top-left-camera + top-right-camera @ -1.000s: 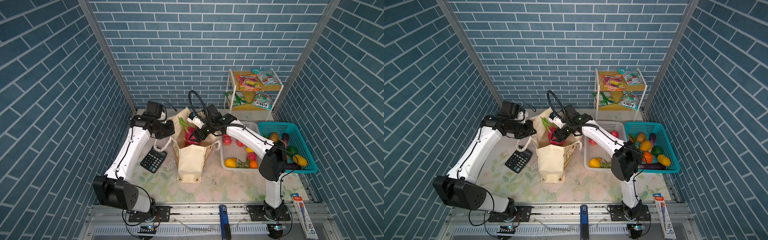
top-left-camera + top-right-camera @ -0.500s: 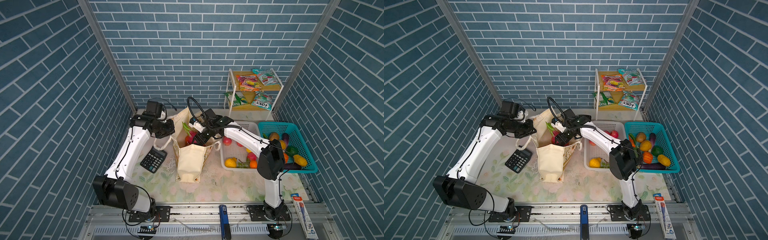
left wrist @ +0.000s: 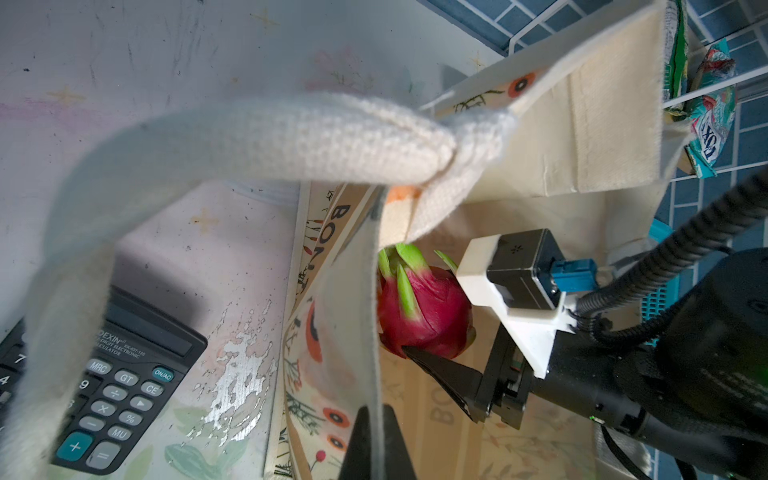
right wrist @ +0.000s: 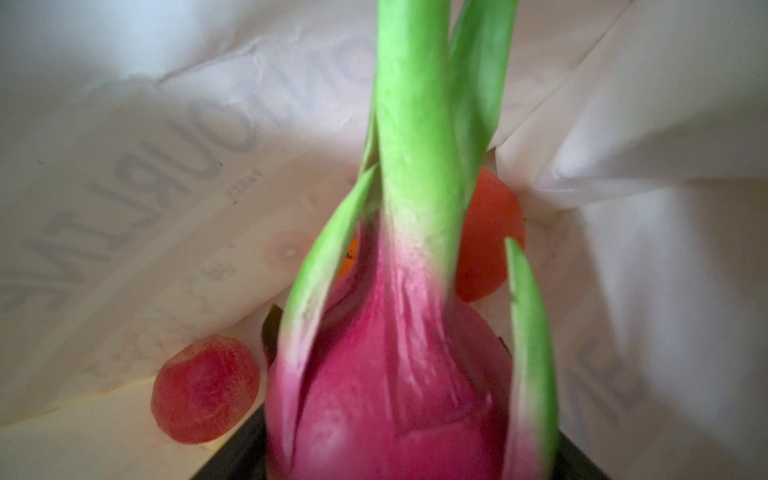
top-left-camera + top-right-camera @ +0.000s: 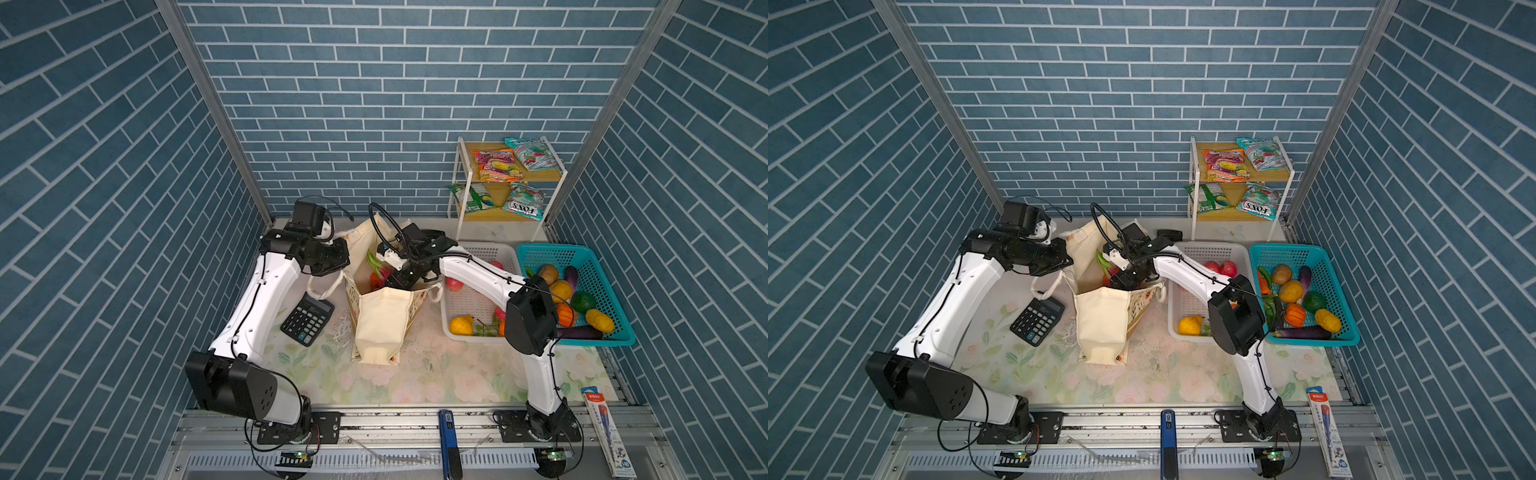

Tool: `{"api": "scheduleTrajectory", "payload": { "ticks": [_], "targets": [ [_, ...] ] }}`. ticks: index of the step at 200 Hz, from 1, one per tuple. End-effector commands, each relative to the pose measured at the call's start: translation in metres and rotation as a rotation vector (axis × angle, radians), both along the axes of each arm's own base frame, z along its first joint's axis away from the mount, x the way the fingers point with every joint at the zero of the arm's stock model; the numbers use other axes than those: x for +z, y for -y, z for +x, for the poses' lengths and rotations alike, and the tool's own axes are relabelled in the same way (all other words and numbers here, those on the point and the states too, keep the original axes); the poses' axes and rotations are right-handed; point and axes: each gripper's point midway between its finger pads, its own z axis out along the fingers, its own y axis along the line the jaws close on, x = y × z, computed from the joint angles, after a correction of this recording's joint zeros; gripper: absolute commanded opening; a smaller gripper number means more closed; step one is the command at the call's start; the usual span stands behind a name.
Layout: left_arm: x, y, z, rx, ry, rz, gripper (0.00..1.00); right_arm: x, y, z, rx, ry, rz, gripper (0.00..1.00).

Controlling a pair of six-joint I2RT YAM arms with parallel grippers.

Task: Place the food into the grocery bag and tie it
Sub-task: 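Lower the dragon fruit into the bag and open the right gripper, then withdraw the right gripper from the bag toward the teal basket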

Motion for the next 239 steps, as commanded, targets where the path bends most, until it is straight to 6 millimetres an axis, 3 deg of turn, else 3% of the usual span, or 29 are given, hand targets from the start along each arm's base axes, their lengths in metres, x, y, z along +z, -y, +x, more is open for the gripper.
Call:
{"api": "scheduleTrajectory", "payload": {
  "ticks": [1,20,41,93,146,171,196,217,239],
  "targets": [
    [0.014,0.003,0.005,-0.014,0.058,-0.008,0.00,0.009,0.000,0.002,0.042,0.070,-0.029,0.99],
    [0.013,0.004,0.007,-0.014,0.059,-0.010,0.00,0.018,-0.001,0.002,0.048,0.100,-0.021,0.99],
    [0.012,0.005,0.008,-0.018,0.058,-0.011,0.00,0.040,-0.004,0.008,0.027,0.157,0.021,0.99],
    [0.012,0.007,0.013,-0.021,0.063,-0.017,0.00,0.128,0.000,0.022,-0.051,0.344,0.155,0.99],
    [0.012,0.008,0.014,-0.028,0.067,-0.021,0.00,0.210,0.041,0.033,-0.202,0.588,0.218,0.99],
    [0.011,0.007,0.013,-0.031,0.074,-0.019,0.00,0.248,0.078,0.037,-0.315,0.689,0.265,0.99],
    [0.012,0.007,0.010,-0.035,0.078,-0.018,0.00,0.269,0.137,0.044,-0.499,0.744,0.299,0.98],
    [0.012,0.008,0.008,-0.045,0.081,-0.020,0.00,0.263,0.206,0.048,-0.731,0.726,0.290,0.96],
    [0.012,0.006,0.005,-0.055,0.082,-0.005,0.00,0.250,0.277,0.039,-0.969,0.725,0.249,0.95]
  ]
}}
